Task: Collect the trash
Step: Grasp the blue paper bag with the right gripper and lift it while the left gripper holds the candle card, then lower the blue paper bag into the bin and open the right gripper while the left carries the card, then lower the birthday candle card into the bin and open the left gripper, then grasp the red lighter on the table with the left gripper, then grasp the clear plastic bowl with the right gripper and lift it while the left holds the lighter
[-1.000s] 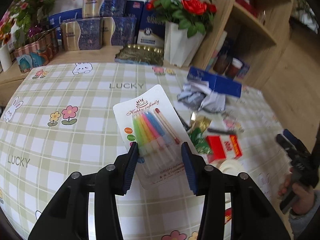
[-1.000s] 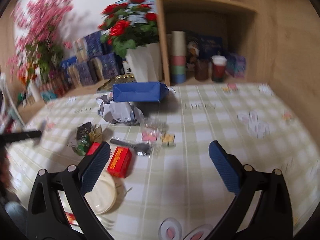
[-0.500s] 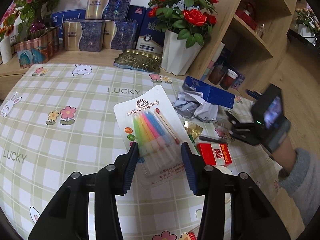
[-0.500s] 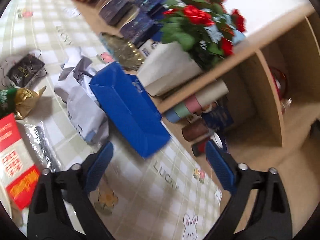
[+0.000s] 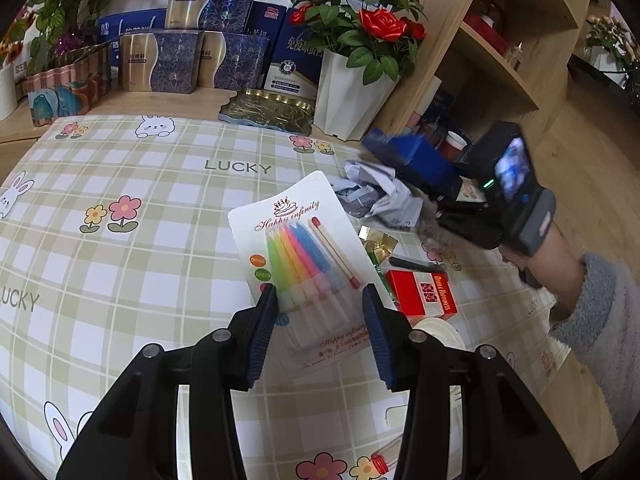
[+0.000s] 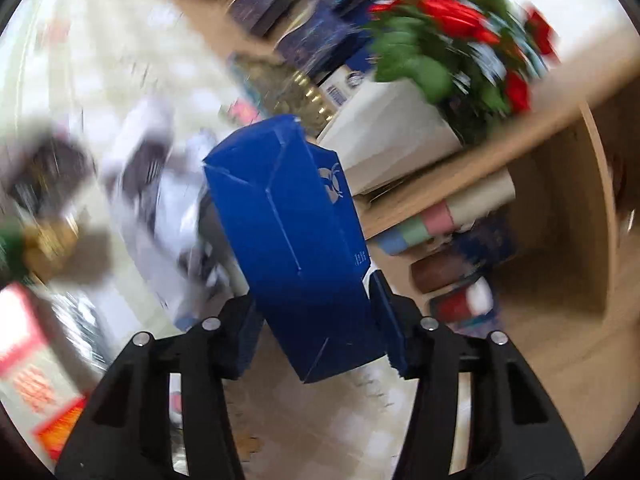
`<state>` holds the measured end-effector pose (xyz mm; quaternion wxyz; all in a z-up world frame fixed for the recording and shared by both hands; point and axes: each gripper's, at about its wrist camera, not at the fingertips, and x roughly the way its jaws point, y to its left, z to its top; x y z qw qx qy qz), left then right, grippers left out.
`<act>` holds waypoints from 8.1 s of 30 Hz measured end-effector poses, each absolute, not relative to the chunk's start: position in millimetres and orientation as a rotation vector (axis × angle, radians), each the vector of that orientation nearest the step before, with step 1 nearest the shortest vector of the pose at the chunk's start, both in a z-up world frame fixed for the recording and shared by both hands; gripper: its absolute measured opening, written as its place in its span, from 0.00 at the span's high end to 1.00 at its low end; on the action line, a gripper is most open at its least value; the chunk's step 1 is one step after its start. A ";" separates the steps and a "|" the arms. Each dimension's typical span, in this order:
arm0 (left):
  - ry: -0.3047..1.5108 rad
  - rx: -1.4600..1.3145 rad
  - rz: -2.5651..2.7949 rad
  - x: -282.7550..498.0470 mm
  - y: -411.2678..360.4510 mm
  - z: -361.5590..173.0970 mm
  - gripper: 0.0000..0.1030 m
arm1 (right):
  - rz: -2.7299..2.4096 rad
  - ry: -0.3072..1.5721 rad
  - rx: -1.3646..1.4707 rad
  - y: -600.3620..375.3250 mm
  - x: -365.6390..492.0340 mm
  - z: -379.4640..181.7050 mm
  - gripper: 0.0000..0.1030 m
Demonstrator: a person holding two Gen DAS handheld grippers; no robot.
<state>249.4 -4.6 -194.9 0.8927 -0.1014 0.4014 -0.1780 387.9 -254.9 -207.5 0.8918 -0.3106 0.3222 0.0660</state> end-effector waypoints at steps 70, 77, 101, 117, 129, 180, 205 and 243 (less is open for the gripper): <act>0.736 -0.286 -0.396 -13.7 51.8 -134.5 0.59 | 0.445 0.827 -0.074 -201.8 -39.1 -213.7 0.58; 0.791 -0.302 -0.389 -5.4 53.3 -156.2 0.59 | 0.446 0.921 -0.097 -194.0 -29.5 -242.6 0.58; 0.849 -0.317 -0.415 -0.8 46.1 -178.6 0.58 | 0.405 0.708 0.059 -214.4 -23.9 -187.9 0.06; 1.010 -0.247 -0.454 -3.3 16.4 -221.2 0.58 | 0.217 0.686 0.049 -241.6 -19.0 -195.1 0.05; 1.060 -0.222 -0.474 -4.0 3.8 -234.3 0.47 | 0.196 0.715 0.059 -244.4 -16.8 -203.7 0.05; 0.850 0.122 -0.420 84.4 -18.9 -242.1 0.09 | 0.171 0.683 0.088 -283.9 38.6 -230.4 0.05; 0.948 0.243 -0.619 156.2 -108.6 -278.2 0.35 | 0.046 0.777 0.151 -313.2 74.9 -259.9 0.05; 0.955 0.064 -0.468 141.8 -27.0 -278.1 0.76 | 0.297 0.850 0.091 -241.9 194.8 -258.7 0.55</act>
